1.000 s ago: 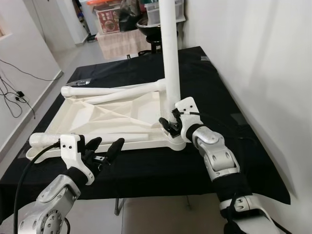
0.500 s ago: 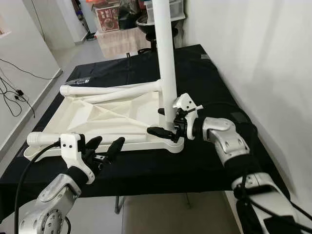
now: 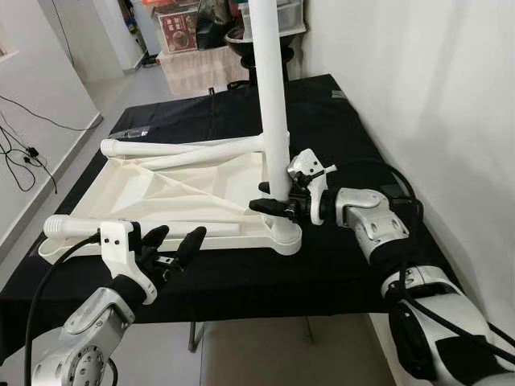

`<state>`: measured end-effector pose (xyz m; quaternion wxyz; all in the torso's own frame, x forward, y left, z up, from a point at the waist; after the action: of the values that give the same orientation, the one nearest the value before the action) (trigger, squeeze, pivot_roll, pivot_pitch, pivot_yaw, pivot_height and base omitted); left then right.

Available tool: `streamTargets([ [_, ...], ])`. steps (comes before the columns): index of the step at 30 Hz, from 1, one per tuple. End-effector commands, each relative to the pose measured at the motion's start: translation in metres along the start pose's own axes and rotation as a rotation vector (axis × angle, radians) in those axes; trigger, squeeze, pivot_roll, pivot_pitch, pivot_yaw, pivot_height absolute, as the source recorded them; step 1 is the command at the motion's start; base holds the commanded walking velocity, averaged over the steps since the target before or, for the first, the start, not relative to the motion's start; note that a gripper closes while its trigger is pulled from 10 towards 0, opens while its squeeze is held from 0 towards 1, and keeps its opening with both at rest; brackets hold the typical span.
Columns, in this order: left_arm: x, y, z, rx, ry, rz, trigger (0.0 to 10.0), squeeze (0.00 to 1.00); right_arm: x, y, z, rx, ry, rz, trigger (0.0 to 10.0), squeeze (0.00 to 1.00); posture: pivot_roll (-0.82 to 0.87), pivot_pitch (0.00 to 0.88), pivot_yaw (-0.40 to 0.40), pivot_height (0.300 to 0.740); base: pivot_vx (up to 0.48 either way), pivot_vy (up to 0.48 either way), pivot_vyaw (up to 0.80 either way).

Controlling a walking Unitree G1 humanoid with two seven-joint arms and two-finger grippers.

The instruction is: Building children table

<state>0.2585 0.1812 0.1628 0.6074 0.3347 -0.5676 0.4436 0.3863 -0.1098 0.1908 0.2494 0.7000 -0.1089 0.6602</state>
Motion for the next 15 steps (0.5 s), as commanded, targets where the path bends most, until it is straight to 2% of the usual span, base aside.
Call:
streamTargets([
  [1, -0.001, 0.003, -0.003, 0.015, 0.001, -0.004, 10.0, 0.00, -0.008, 0.000, 0.000, -0.033, 0.000, -0.030, 0.0, 0.00, -0.03, 0.068, 0.116, 0.740, 0.000, 0.000, 0.00],
  [5, -0.001, 0.004, -0.004, 0.016, 0.000, -0.004, 10.0, 0.00, -0.019, 0.001, -0.001, -0.123, -0.005, -0.082, 0.0, 0.00, -0.03, 0.073, 0.112, 0.740, 0.000, 0.000, 0.00],
  [6, -0.001, 0.004, -0.006, 0.018, -0.002, -0.005, 10.0, 0.00, -0.017, -0.007, 0.001, -0.454, -0.115, 0.042, 0.0, 0.00, -0.05, 0.074, 0.113, 0.740, 0.000, 0.000, 0.00],
  [7, 0.000, 0.004, -0.007, 0.019, -0.003, -0.005, 10.0, 0.00, -0.033, -0.006, -0.016, -0.627, -0.175, 0.029, 0.0, 0.00, -0.05, 0.077, 0.125, 0.740, 0.000, 0.000, 0.00],
  [8, 0.001, 0.004, -0.008, 0.020, -0.004, -0.004, 10.0, 0.00, -0.038, -0.008, -0.036, -0.647, -0.202, 0.039, 0.0, 0.00, -0.04, 0.089, 0.145, 0.740, 0.000, 0.000, 0.00],
  [9, 0.001, 0.004, -0.008, 0.020, -0.004, -0.004, 10.0, 0.00, -0.038, -0.008, -0.036, -0.647, -0.202, 0.039, 0.0, 0.00, -0.04, 0.089, 0.145, 0.740, 0.000, 0.000, 0.00],
  [10, 0.000, 0.004, -0.008, 0.020, -0.006, -0.008, 10.0, 0.00, -0.037, -0.012, -0.051, -0.622, -0.149, 0.044, 0.0, 0.00, -0.06, 0.071, 0.151, 0.740, 0.000, 0.000, 0.00],
  [11, 0.000, 0.004, -0.008, 0.020, -0.006, -0.008, 10.0, 0.00, -0.037, -0.012, -0.051, -0.622, -0.149, 0.044, 0.0, 0.00, -0.06, 0.071, 0.151, 0.740, 0.000, 0.000, 0.00],
  [12, 0.000, 0.004, -0.008, 0.020, -0.008, -0.012, 10.0, 0.00, -0.036, -0.018, -0.062, -0.551, -0.090, 0.037, 0.0, 0.00, -0.06, 0.071, 0.151, 0.740, 0.000, 0.000, 0.00],
  [13, 0.000, 0.004, -0.008, 0.020, -0.008, -0.012, 10.0, 0.00, -0.036, -0.018, -0.062, -0.551, -0.090, 0.037, 0.0, 0.00, -0.06, 0.071, 0.151, 0.740, 0.000, 0.000, 0.00],
  [15, -0.001, 0.002, -0.006, 0.004, -0.001, -0.013, 10.0, 0.00, -0.037, -0.021, -0.048, -0.553, -0.103, 0.019, 0.0, 0.00, -0.05, 0.073, 0.118, 0.740, 0.000, 0.000, 0.00],
])
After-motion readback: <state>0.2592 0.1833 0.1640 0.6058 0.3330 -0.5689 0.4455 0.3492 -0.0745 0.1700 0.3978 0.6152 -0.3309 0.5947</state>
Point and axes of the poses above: a point about 5 cm out from each wrist's last joint towards the gripper, its own y axis pointing back from the gripper into the wrist, its own x axis along the axis of the wrist's last joint, z = x × y, the point moved 1 cm from there along -y, pointing out of the wrist towards the gripper, and after that the axes turned 9 degrees about -y, right-handed, at the moved point
